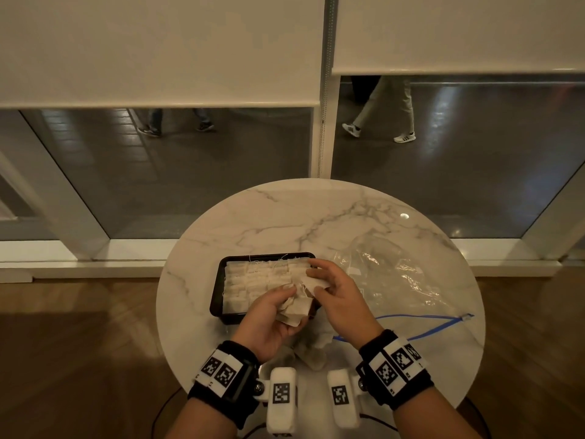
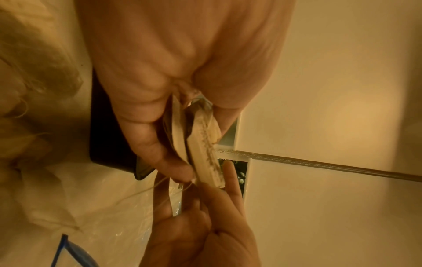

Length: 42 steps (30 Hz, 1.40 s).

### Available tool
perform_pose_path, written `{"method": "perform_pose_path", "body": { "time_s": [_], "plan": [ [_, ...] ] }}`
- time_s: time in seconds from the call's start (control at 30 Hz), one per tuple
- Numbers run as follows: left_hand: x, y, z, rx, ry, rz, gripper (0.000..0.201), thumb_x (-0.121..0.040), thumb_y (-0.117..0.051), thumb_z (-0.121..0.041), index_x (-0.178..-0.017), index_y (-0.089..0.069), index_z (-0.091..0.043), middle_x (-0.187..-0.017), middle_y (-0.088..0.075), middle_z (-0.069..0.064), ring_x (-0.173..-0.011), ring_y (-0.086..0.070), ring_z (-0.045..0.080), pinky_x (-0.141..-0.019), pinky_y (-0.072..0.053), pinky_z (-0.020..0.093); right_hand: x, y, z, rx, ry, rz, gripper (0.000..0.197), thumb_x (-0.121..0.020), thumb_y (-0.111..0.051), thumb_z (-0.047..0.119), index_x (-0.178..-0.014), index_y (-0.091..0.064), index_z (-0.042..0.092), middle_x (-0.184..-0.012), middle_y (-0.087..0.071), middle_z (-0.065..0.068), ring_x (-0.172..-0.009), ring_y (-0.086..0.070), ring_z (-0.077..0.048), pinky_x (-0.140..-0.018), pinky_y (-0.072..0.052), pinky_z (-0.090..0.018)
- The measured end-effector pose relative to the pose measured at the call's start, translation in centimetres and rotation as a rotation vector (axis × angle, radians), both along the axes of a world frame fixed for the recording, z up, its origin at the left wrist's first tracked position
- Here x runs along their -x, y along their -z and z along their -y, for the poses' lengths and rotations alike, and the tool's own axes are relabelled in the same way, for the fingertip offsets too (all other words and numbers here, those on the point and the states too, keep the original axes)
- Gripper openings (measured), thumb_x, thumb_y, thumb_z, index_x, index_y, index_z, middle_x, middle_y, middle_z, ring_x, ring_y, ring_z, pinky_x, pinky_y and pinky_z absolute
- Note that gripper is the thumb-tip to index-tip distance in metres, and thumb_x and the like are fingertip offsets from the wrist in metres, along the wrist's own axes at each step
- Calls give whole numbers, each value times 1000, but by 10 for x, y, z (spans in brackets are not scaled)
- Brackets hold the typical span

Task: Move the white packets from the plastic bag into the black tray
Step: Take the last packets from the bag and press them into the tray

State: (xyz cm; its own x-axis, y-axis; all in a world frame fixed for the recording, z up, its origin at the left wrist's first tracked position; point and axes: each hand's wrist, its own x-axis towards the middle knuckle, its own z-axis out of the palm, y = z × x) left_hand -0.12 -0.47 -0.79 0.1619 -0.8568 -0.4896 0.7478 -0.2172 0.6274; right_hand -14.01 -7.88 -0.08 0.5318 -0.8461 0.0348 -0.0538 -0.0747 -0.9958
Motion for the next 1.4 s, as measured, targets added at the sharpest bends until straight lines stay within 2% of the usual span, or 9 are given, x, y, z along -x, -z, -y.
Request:
{"method": "perform_pose_path", "body": {
  "time_s": [0.23, 0.37, 0.53, 0.7, 0.97, 1.07, 1.2, 1.33, 1.4],
  "plan": [
    [-6, 4, -3, -34, -81, 84, 33, -97, -60, -11, -129, -58, -1, -112, -68, 22, -86, -69, 29, -57, -57, 32, 7, 5, 7, 24, 150, 71, 28, -96, -58, -1, -113, -67, 20, -101, -73, -6, -100, -69, -25, -86, -59, -46],
    [-14, -1, -6, -15, -165, 117, 23, -98, -58, -8, -121, -60, -5, -115, -66, 23, -97, -66, 33, -58, -58, 33, 13, 5, 16, 55, 237, 76, 45, -87, -61, -9, -109, -67, 30, -102, -70, -1, -103, -67, -22, -87, -58, -48],
    [-23, -7, -10, -13, -207, 149, 17, -98, -56, -7, -114, -62, -8, -109, -70, 17, -99, -66, 32, -66, -55, 34, 20, -3, 25, 88, 144, -105, 77, -82, -76, 6, -137, -39, 45, -127, -53, 5, -111, -58, -8, -92, -52, -28],
    [-23, -3, -12, -72, -141, 242, 21, -94, -56, -1, -108, -65, -14, -110, -69, 18, -97, -64, 32, -62, -49, 34, 12, -13, 33, 51, 57, -230, 86, -73, -86, 18, -134, -34, 51, -119, -58, 0, -108, -63, -19, -97, -54, -41],
    [-12, -7, -10, -47, -55, 334, 24, -96, -66, -15, -120, -67, -13, -110, -74, 14, -81, -72, 19, -53, -53, 27, -2, -37, 33, 5, -176, -286, 67, -76, -83, 1, -131, -50, 24, -95, -70, -8, -64, -69, -4, -50, -48, -14],
    [-8, -10, -12, -7, -18, 352, 22, -99, -62, -21, -119, -69, -13, -105, -76, 11, -79, -73, 16, -56, -55, 27, -7, -44, 36, 20, -271, -339, 66, -76, -81, -3, -131, -51, 20, -90, -73, -7, -65, -70, -4, -55, -53, -18],
    [-9, -9, -14, 12, 19, 412, 24, -99, -61, -30, -120, -68, -22, -109, -76, 8, -86, -71, 18, -66, -55, 31, -14, -48, 45, 157, -375, -527, 63, -74, -80, 7, -124, -54, 34, -90, -72, -10, -72, -66, -21, -71, -59, -41],
    [-7, -6, -12, 47, 45, 387, 21, -98, -62, -21, -117, -70, -14, -103, -75, 9, -84, -70, 18, -73, -54, 34, -21, -54, 49, 202, -419, -558, 55, -78, -78, 6, -123, -59, 29, -77, -64, 4, -63, -59, -9, -60, -53, -28],
    [-7, -3, -11, 42, 22, 378, 21, -97, -64, -19, -116, -69, -11, -100, -74, 10, -83, -68, 18, -74, -52, 35, -24, -55, 49, 188, -396, -488, 51, -79, -78, 4, -122, -61, 24, -84, -72, 4, -72, -68, -9, -69, -60, -31]
  ]
}}
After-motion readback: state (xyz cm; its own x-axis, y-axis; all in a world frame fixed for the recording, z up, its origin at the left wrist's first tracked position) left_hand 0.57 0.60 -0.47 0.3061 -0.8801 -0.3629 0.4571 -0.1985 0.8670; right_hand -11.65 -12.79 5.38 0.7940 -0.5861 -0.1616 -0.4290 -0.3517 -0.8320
